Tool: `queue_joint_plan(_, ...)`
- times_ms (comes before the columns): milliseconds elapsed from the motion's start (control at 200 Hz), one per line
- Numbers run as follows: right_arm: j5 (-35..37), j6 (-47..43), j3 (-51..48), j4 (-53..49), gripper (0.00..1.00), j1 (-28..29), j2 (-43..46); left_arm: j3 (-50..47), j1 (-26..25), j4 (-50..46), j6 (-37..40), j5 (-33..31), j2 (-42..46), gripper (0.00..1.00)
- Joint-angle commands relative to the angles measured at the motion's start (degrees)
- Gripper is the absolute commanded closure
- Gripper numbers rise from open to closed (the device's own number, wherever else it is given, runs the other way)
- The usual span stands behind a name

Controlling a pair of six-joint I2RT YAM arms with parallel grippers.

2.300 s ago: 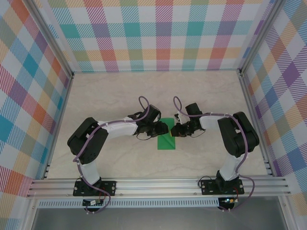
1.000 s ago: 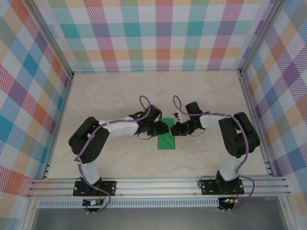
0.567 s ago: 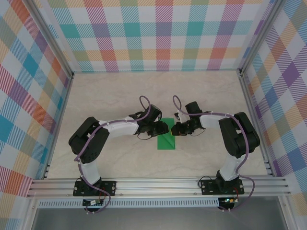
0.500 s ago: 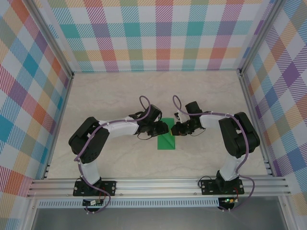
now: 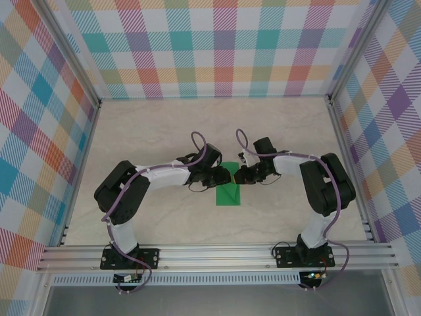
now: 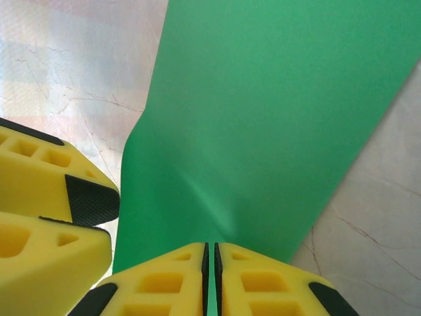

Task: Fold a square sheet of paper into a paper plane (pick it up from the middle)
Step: Fold the triangle a second time at the center of the table.

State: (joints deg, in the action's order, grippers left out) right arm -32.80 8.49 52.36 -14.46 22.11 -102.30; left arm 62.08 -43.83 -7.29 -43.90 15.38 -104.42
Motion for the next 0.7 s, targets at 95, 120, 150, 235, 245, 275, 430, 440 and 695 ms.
queue_joint_plan(95,1.5,1.1,-0.9,-1.2,0.82,-0.4,4.4,1.3,-1.3,0.1,0.3,0.2,0.1,0.72)
queue_joint_plan(120,2.6,1.4,-1.2,-1.8,0.80,-0.3,5.4,1.3,-1.3,0.2,0.2,0.1,0.2,0.72)
queue_joint_plan(150,3.7,1.8,-1.7,-2.1,0.79,-0.4,6.5,1.2,-1.3,0.2,0.2,-0.1,0.2,0.72)
queue_joint_plan(235,4.6,4.0,-3.6,-2.2,0.73,-1.1,9.5,1.2,-1.4,0.1,0.1,-0.6,0.4,0.72)
queue_joint_plan(245,4.3,4.3,-3.9,-2.2,0.73,-1.2,9.9,1.3,-1.3,0.1,0.1,-0.5,0.4,0.72)
queue_joint_plan(275,3.5,4.9,-4.7,-1.8,0.71,-1.5,11.0,1.4,-1.3,0.1,0.1,-0.5,0.3,0.72)
queue_joint_plan(430,-4.6,8.9,-7.6,0.8,0.60,-1.8,13.5,1.5,-1.3,0.1,0.1,-0.4,0.1,0.72)
queue_joint_plan(440,-5.1,9.2,-7.8,1.1,0.59,-1.8,13.5,1.4,-1.3,0.0,0.0,-0.4,0.1,0.72)
queue_joint_plan(695,-12.9,12.6,-11.3,7.0,0.57,-1.7,12.5,1.6,-1.3,0.1,0.1,-0.4,0.1,0.72)
